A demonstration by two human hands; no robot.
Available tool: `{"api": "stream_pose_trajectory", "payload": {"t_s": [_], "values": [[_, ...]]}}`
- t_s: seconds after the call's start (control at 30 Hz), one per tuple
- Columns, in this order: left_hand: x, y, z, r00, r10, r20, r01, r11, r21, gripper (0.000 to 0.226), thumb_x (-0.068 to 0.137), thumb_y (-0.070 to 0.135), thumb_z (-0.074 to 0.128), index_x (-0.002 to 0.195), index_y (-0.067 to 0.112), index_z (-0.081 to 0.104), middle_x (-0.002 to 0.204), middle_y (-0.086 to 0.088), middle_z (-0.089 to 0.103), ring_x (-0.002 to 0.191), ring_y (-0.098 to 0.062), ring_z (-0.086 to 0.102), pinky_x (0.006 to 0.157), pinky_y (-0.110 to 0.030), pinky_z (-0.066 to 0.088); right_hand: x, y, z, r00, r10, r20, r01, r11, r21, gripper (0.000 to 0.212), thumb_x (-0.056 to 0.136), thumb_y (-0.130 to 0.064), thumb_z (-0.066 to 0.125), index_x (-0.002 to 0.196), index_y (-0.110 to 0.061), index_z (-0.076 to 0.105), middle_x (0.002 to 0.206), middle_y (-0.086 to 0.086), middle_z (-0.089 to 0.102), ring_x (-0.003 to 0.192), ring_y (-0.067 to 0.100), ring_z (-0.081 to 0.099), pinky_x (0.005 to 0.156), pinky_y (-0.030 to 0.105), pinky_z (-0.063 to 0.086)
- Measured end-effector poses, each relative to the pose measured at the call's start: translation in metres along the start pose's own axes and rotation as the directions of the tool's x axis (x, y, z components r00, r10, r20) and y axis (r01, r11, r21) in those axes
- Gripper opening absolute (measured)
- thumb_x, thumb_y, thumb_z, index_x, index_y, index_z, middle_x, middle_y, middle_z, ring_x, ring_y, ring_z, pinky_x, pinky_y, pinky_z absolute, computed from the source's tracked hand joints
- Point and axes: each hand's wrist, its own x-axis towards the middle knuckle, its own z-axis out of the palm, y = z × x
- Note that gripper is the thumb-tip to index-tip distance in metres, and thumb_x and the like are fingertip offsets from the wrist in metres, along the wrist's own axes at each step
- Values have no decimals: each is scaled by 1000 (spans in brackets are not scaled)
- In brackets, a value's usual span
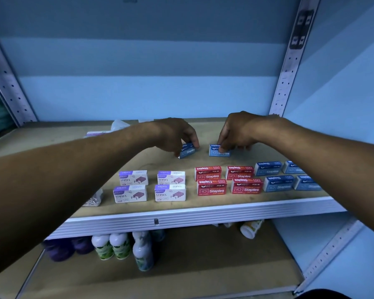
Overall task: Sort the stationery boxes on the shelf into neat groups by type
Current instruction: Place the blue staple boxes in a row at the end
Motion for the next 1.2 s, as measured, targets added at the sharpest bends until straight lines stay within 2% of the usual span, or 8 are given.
{"api": "stream_pose_trajectory", "payload": {"t_s": [0.13, 0.27, 0.37, 0.53, 0.7, 0.83, 0.97, 1.2], "values": [[-1, -2, 1, 999, -37, 7, 38, 997, -66, 36, 78, -1, 70, 101, 27, 65, 122, 2, 64, 114, -19, 61, 96, -43, 53, -1, 3, 3, 1000, 7, -26, -6, 999, 39, 25, 80, -29, 84, 104, -21, 80, 84, 0, 74, 76, 18, 70, 61, 29, 59], [-2, 3, 4, 996, -83, -34, 80, 993, -92, 27, 82, 20, 72, 104, 18, 56, 110, -4, 66, 81, -23, 66, 86, -40, 55, -3, 4, 4, 999, 3, -40, -1, 999, 39, 26, 79, -31, 84, 104, -24, 80, 89, -1, 75, 83, 20, 72, 68, 32, 62], [2, 2, 10, 989, -97, -114, 89, 994, -71, 29, 83, 25, 72, 108, 22, 58, 107, 2, 64, 86, -19, 69, 83, -37, 57, -6, 4, 4, 998, -29, -64, 30, 999, 24, 26, 79, -33, 84, 105, -28, 80, 96, -7, 74, 89, 16, 69, 70, 29, 61], [10, 4, 15, 977, -14, -212, 24, 999, 42, 23, 85, 17, 70, 107, 24, 71, 113, 4, 67, 97, -13, 62, 82, -27, 53, -15, 9, 3, 993, -81, -91, 85, 995, 43, 23, 81, -29, 82, 104, -30, 80, 101, -12, 74, 96, 10, 65, 80, 27, 56], [12, 26, 8, 974, -6, -228, -1, 1000, -31, 24, 80, 15, 77, 102, 24, 76, 95, 8, 71, 88, -9, 65, 84, -30, 57, -26, 23, -6, 988, -71, -140, 73, 997, 7, 17, 79, -30, 83, 96, -28, 80, 88, -16, 69, 79, 3, 60, 61, 20, 41], [17, 48, 6, 972, 17, -233, -34, 997, -72, 23, 78, 12, 79, 100, 19, 77, 87, 6, 72, 69, -6, 65, 80, -31, 59, -35, 41, -15, 984, -63, -168, 64, 998, 2, 14, 78, -23, 84, 92, -23, 81, 82, -10, 74, 66, 2, 64, 68, 22, 50], [25, 73, 9, 972, 58, -227, -76, 995, -70, 23, 77, 11, 79, 98, 17, 78, 92, 0, 76, 79, -16, 72, 80, -36, 61, -43, 62, -24, 983, -28, -183, 44, 996, 83, 16, 77, -16, 84, 91, -23, 81, 78, -8, 76, 66, 8, 73, 72, 23, 59], [40, 113, 16, 967, 132, -216, -143, 989, -37, 24, 77, 13, 79, 101, 17, 77, 95, -2, 76, 81, -17, 72, 81, -34, 60, -60, 93, -35, 982, 22, -187, 3, 991, 137, 18, 77, -9, 84, 89, -22, 82, 81, -5, 77, 75, 14, 76, 78, 30, 63]]}}
